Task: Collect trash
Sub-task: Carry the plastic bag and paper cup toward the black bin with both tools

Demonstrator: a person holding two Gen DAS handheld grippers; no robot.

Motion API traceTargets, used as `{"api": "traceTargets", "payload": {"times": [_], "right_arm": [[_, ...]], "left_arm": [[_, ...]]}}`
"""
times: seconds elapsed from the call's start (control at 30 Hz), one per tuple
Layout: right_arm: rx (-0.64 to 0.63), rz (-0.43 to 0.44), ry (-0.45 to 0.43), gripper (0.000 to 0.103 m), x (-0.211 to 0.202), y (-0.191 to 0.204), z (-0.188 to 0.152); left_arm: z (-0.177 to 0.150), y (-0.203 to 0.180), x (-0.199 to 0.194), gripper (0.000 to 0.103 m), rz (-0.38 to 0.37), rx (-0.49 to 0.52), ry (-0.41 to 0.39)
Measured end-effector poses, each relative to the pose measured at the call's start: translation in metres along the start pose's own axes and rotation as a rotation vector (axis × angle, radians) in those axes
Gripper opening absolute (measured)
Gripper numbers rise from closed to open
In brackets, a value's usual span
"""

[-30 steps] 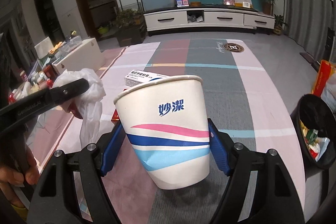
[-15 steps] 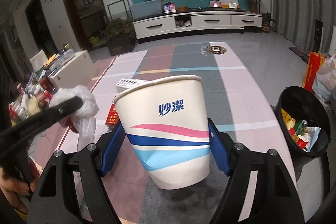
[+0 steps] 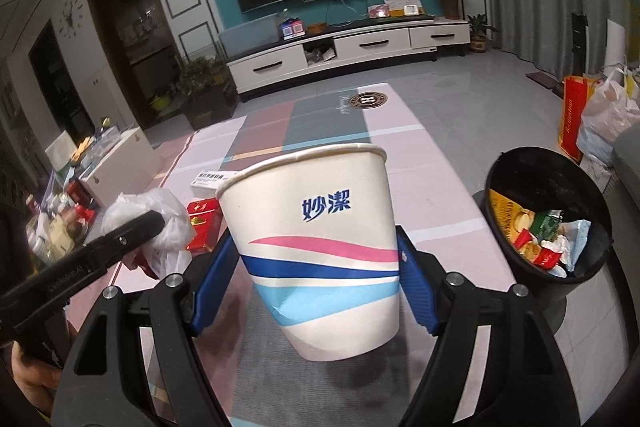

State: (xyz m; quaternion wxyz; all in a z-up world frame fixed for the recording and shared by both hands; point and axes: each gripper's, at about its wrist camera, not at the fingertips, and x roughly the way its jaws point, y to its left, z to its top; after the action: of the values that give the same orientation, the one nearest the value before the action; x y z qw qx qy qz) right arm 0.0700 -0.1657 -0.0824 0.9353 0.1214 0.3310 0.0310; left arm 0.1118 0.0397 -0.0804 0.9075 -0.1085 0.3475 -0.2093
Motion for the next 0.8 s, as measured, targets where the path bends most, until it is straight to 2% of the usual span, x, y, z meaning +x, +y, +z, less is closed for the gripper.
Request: {"api": "traceTargets", "payload": {"times": [0.47, 0.6, 0.8], "right_arm": [[0.045, -0.047, -0.05, 0.075, -0.027, -0.055, 0.001], [0.048, -0.067, -0.061, 0.075, -0.032, -0.072, 0.002], [0.097, -0.101, -0.079, 0.075, -0.038, -0.111, 0.002]], "left_arm": [[-0.004, -0.05, 0.032, 0.029, -0.05, 0.086, 0.039], [-0.006, -0.072, 0.043, 0.029, -0.061, 0.142, 0.056], [-0.006, -0.106, 0.065, 0.03, -0.102, 0.193, 0.087]]}}
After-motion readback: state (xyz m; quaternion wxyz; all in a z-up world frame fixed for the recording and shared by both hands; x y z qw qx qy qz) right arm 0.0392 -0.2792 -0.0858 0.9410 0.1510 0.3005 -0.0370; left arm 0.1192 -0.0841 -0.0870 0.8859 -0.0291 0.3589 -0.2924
